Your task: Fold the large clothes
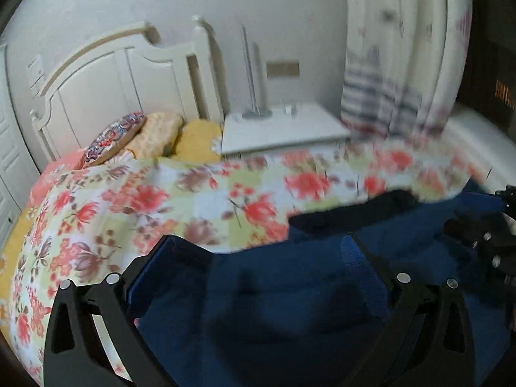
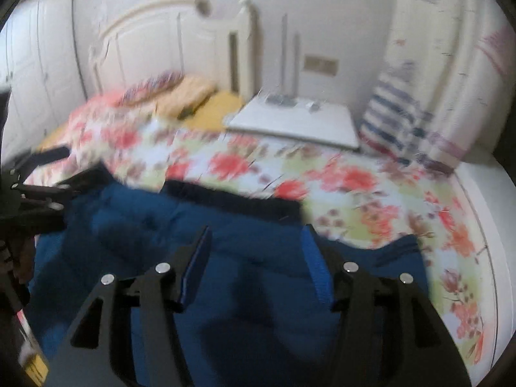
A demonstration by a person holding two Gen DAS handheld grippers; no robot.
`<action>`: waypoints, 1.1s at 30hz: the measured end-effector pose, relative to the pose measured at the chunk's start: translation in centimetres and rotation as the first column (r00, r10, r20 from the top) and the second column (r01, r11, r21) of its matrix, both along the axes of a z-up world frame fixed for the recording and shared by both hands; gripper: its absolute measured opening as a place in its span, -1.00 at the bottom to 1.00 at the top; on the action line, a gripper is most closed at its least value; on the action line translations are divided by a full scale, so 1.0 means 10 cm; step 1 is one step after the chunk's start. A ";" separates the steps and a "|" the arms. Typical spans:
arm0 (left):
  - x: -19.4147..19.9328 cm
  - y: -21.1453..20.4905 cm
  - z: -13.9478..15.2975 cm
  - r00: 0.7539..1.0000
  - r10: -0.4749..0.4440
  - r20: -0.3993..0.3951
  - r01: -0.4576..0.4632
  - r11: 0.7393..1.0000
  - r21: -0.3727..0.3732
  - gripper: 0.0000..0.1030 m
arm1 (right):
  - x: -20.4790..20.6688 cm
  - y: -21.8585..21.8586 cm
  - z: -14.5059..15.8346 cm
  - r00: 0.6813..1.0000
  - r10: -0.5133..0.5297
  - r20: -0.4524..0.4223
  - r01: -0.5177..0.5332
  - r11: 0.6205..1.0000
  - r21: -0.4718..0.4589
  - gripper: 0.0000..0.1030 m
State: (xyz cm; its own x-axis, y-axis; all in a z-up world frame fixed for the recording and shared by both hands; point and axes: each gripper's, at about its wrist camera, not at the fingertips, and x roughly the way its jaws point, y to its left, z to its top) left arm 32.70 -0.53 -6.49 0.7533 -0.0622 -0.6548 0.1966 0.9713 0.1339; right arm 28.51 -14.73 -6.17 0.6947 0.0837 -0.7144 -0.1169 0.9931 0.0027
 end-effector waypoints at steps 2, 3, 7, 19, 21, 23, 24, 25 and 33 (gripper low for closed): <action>0.06 -0.10 -0.12 0.999 -0.010 -0.032 0.011 1.000 0.017 0.90 | 0.08 0.05 -0.08 0.999 -0.001 -0.034 0.001 1.000 -0.011 -0.04; 0.08 -0.15 -0.16 0.999 -0.014 -0.040 0.015 0.999 0.032 0.90 | 0.12 0.05 -0.12 0.999 -0.004 -0.054 0.003 1.000 -0.015 -0.04; 0.24 -0.30 -0.48 0.992 -0.027 -0.127 0.038 0.995 0.091 0.91 | 0.26 -0.03 -0.48 0.990 -0.024 -0.139 0.021 1.000 -0.020 -0.04; 0.21 -0.25 -0.51 0.993 -0.020 -0.114 0.029 0.997 0.077 0.91 | 0.14 -0.09 -0.46 0.993 -0.045 -0.108 0.041 0.999 -0.032 -0.03; 0.12 -0.14 -0.35 0.998 -0.033 -0.048 0.037 0.995 0.092 0.91 | 0.09 -0.23 -0.33 0.996 -0.063 -0.070 0.059 0.997 -0.053 -0.03; 0.12 0.03 -0.27 1.000 -0.006 -0.009 0.007 0.993 0.118 0.91 | 0.04 -0.46 -0.26 0.992 -0.114 -0.052 0.110 0.991 -0.073 -0.03; 0.15 0.11 -0.27 1.000 0.014 -0.009 -0.013 0.993 0.120 0.91 | 0.03 -0.58 -0.27 0.987 -0.150 -0.054 0.145 0.986 -0.085 -0.02; 0.20 0.22 -0.29 0.999 0.041 -0.023 -0.039 0.993 0.112 0.91 | 0.02 -0.70 -0.30 0.981 -0.184 -0.064 0.178 0.979 -0.095 -0.02; 0.52 0.85 -0.66 0.960 0.141 -0.244 -0.174 0.977 -0.120 0.91 | -0.04 -1.17 -0.58 0.974 -0.200 -0.101 0.207 0.976 0.060 -0.01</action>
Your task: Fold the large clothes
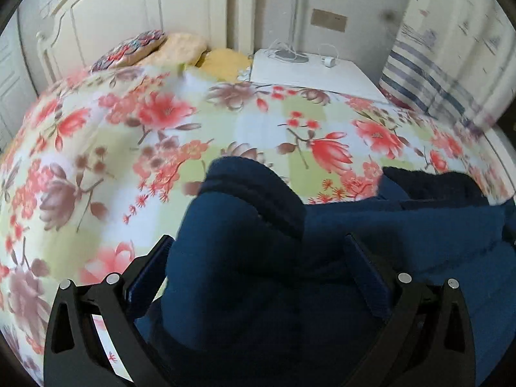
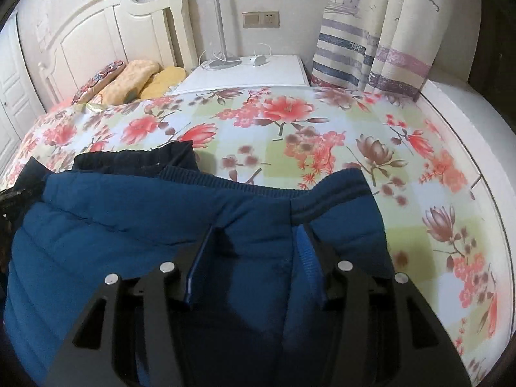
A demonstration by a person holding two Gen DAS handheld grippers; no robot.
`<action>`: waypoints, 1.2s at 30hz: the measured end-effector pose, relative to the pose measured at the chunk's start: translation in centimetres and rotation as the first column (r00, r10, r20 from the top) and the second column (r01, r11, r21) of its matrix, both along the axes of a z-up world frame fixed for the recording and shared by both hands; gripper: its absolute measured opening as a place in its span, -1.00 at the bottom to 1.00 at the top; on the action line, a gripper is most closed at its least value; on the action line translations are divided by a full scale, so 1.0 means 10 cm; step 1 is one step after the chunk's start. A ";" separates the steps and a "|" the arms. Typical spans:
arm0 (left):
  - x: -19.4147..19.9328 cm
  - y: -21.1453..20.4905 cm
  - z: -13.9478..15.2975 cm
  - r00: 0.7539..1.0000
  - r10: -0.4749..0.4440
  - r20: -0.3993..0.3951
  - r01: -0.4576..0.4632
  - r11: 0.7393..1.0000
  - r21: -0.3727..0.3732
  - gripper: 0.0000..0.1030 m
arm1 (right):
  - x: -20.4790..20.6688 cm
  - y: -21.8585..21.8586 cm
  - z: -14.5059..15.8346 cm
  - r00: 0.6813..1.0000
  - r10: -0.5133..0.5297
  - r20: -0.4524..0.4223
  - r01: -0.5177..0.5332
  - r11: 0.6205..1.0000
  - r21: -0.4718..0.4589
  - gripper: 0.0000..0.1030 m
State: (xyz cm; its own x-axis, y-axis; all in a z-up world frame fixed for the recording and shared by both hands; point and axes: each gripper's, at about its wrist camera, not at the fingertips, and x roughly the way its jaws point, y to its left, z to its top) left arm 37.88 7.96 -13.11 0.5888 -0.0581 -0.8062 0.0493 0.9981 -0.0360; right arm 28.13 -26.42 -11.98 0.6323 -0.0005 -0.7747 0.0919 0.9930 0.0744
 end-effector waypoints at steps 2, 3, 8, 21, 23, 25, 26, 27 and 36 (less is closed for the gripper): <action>-0.05 -0.01 0.04 1.000 0.000 0.028 -0.001 1.000 0.024 0.91 | -0.10 -0.11 0.09 0.998 -0.031 0.051 0.029 0.999 0.035 -0.02; -0.08 -0.01 0.04 0.999 -0.001 0.037 -0.001 0.999 0.037 0.91 | -0.14 -0.14 0.14 0.997 -0.049 0.067 0.045 0.998 0.050 -0.01; -0.03 0.03 -0.02 1.000 0.007 0.012 -0.007 1.000 0.023 0.91 | -0.16 -0.35 -0.10 0.996 -0.092 -0.017 0.094 0.991 0.100 0.03; -0.46 -0.66 0.65 0.961 -0.169 0.220 0.140 0.980 0.142 0.90 | -0.09 0.56 0.58 0.995 0.055 0.083 -0.051 0.998 -0.045 0.35; -0.44 -0.91 0.54 0.957 -0.216 0.192 0.177 0.963 0.201 0.91 | 0.04 0.87 0.54 0.991 0.123 0.049 -0.118 0.988 -0.100 0.37; -0.36 -1.07 0.31 0.965 -0.230 0.127 0.197 0.954 0.226 0.90 | 0.19 1.06 0.37 0.989 0.144 -0.015 -0.145 0.981 -0.130 0.37; -0.31 -1.11 0.17 0.970 -0.228 0.084 0.202 0.948 0.247 0.91 | 0.23 1.11 0.28 0.989 0.144 -0.042 -0.148 0.980 -0.136 0.37; -0.26 -1.13 0.07 0.973 -0.227 0.049 0.208 0.946 0.250 0.91 | 0.30 1.15 0.12 0.986 0.142 -0.084 -0.153 0.977 -0.147 0.41; -0.24 -0.96 -0.05 0.976 -0.213 0.030 0.208 0.970 0.129 0.91 | 0.16 0.95 0.18 0.996 0.089 -0.014 -0.090 0.988 -0.124 0.51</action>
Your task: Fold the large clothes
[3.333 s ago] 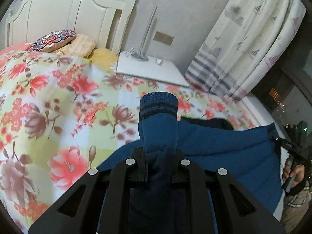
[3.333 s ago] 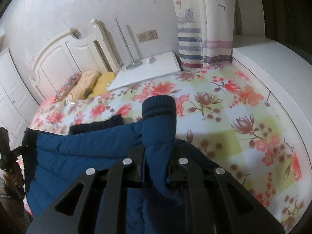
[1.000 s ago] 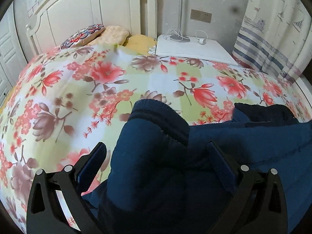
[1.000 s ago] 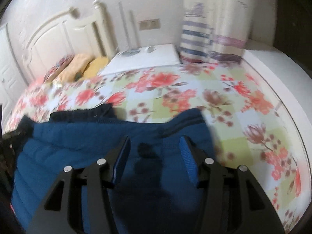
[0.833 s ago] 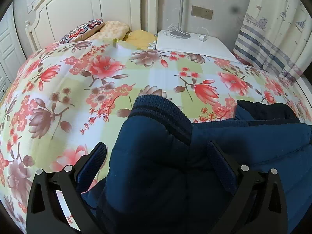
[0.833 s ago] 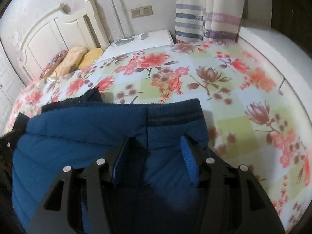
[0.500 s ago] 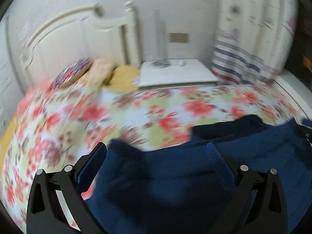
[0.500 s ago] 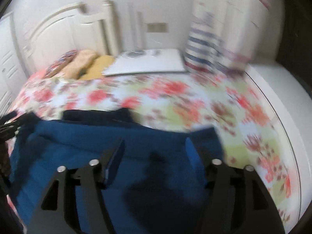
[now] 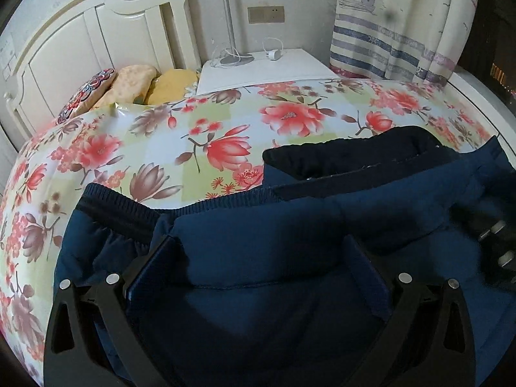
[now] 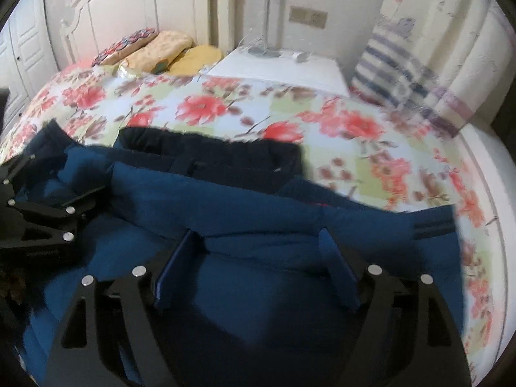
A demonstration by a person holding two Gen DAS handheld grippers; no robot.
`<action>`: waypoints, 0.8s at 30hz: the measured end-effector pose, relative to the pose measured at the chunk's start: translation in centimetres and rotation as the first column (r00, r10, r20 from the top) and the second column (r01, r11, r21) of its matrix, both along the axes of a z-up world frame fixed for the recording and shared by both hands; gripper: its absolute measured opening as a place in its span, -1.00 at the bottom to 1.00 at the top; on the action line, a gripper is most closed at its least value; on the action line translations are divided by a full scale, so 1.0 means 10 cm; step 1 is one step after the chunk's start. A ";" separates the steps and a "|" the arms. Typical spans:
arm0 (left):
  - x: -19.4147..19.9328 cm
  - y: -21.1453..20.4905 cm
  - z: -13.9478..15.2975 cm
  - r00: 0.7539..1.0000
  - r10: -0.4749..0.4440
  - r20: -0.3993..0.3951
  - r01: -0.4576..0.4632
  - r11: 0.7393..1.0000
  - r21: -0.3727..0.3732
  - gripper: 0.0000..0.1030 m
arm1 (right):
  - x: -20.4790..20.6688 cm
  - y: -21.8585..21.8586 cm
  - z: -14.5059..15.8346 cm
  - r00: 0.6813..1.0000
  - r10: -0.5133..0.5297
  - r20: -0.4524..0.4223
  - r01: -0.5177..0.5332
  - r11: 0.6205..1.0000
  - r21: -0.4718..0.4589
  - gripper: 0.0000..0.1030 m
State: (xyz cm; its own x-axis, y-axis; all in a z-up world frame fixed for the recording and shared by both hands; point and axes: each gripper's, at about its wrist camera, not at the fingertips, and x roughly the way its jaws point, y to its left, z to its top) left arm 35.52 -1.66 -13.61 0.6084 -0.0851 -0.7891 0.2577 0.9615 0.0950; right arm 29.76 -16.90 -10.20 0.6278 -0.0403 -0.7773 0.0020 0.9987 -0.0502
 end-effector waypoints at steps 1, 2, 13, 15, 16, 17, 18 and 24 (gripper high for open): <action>-0.01 0.00 0.00 1.000 0.000 0.003 0.000 1.000 0.004 0.91 | -0.05 -0.13 0.08 0.999 -0.035 0.030 0.035 0.999 -0.006 0.51; -0.01 -0.01 0.00 1.000 -0.001 0.004 0.001 1.000 0.006 0.91 | -0.08 -0.27 0.11 0.996 -0.076 0.039 0.076 0.997 -0.010 0.51; 0.02 0.00 -0.01 1.000 -0.004 0.003 0.004 1.000 -0.004 0.91 | -0.15 -1.19 -0.26 0.964 -0.259 -0.051 0.264 0.952 0.154 0.63; 0.02 0.00 -0.01 1.000 -0.005 0.002 0.005 1.000 -0.003 0.91 | -0.20 -1.13 -0.17 0.956 -0.292 -0.015 0.292 0.951 0.098 0.58; 0.02 0.00 -0.01 1.000 -0.005 0.002 0.005 1.000 -0.002 0.91 | -0.27 -1.07 -0.08 0.951 -0.307 0.033 0.304 0.950 0.072 0.58; 0.03 0.00 -0.01 1.000 -0.005 0.001 0.005 1.000 -0.001 0.91 | -0.33 -1.03 0.00 0.953 -0.294 0.068 0.289 0.954 0.081 0.58; 0.03 0.00 -0.01 1.000 -0.005 0.001 0.005 1.000 -0.002 0.91 | -0.37 -0.94 0.08 0.960 -0.262 0.100 0.252 0.963 0.099 0.59; 0.03 0.00 -0.01 1.000 -0.004 -0.001 0.004 1.000 -0.009 0.91 | -0.13 -0.37 -0.22 0.996 -0.059 -0.064 0.058 0.998 -0.018 0.74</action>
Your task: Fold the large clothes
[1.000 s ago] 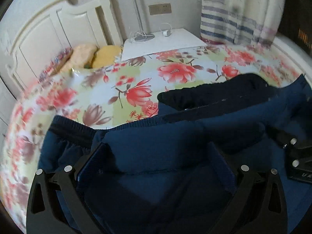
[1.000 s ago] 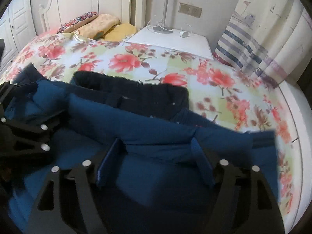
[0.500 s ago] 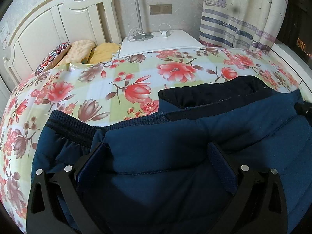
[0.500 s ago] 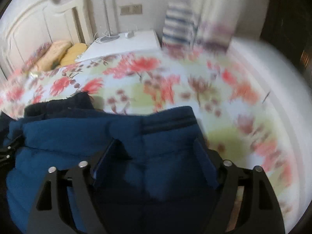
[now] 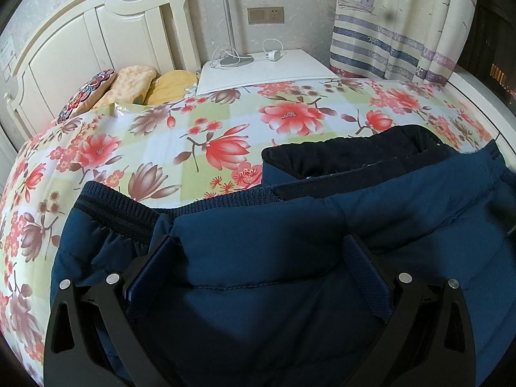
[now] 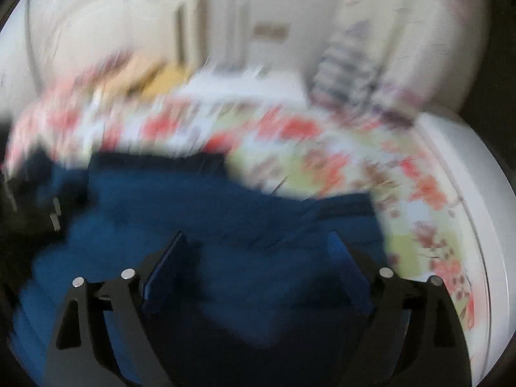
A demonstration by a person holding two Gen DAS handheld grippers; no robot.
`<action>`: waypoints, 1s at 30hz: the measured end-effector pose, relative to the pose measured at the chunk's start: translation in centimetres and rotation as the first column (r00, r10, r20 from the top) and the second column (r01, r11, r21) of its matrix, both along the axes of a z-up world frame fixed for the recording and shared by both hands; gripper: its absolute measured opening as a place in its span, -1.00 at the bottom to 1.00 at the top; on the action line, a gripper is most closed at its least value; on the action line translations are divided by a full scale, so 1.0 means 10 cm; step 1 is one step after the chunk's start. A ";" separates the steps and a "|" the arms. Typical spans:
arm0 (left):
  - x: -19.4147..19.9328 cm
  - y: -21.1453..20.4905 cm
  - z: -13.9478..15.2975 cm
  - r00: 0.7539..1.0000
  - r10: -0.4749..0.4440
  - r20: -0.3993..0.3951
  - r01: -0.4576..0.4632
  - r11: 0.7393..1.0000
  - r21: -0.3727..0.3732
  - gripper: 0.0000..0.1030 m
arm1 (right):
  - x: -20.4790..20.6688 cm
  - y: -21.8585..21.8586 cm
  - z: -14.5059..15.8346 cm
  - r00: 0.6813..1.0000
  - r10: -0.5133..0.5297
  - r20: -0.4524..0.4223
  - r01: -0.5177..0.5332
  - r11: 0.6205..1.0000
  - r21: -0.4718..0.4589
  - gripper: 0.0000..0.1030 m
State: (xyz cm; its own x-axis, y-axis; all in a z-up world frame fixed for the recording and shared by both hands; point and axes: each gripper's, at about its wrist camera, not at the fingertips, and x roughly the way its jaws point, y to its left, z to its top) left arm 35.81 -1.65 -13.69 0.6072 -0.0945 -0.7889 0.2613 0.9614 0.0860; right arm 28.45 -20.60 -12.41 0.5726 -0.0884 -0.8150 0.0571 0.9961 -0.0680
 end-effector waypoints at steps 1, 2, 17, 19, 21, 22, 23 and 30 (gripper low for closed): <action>0.00 0.01 0.00 1.000 0.001 -0.004 -0.001 1.000 -0.006 0.91 | 0.02 -0.07 -0.02 1.000 -0.023 -0.009 0.024 0.998 0.050 0.75; 0.01 0.01 0.01 1.000 0.000 -0.010 0.000 1.000 -0.015 0.91 | 0.00 -0.10 0.02 0.998 -0.056 -0.004 0.056 0.997 0.049 0.75; -0.07 0.74 0.18 0.976 0.217 -0.014 -0.218 0.972 -0.092 0.90 | -0.47 0.06 0.19 0.994 -0.044 0.099 0.035 0.995 0.090 0.87; -0.35 0.56 0.35 0.981 0.169 0.093 -0.165 0.985 -0.044 0.90 | -0.64 0.16 0.32 0.987 -0.005 0.161 -0.011 0.995 0.101 0.87; -0.64 0.37 0.47 0.986 0.100 0.132 -0.093 0.994 -0.061 0.90 | -0.70 0.28 0.35 0.985 0.048 0.166 -0.061 0.995 0.080 0.87; -0.75 0.29 0.48 0.988 0.075 0.136 -0.067 0.996 -0.066 0.90 | -0.72 0.37 0.34 0.984 0.081 0.157 -0.093 0.993 0.068 0.87; -0.83 0.18 0.45 0.990 0.053 0.132 -0.046 0.997 -0.057 0.90 | -0.72 0.49 0.28 0.983 0.125 0.138 -0.131 0.990 0.042 0.87; -0.77 -0.02 0.10 0.997 0.036 0.063 -0.037 0.999 0.017 0.91 | -0.68 0.51 0.12 0.989 0.112 0.101 -0.114 0.993 0.020 0.94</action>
State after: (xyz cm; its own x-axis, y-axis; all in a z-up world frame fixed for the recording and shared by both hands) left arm 28.11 -1.82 -12.65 0.6585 -0.0576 -0.7503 0.2195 0.9684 0.1183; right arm 21.63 -15.46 -11.24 0.6560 0.0020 -0.7547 -0.0509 0.9978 -0.0416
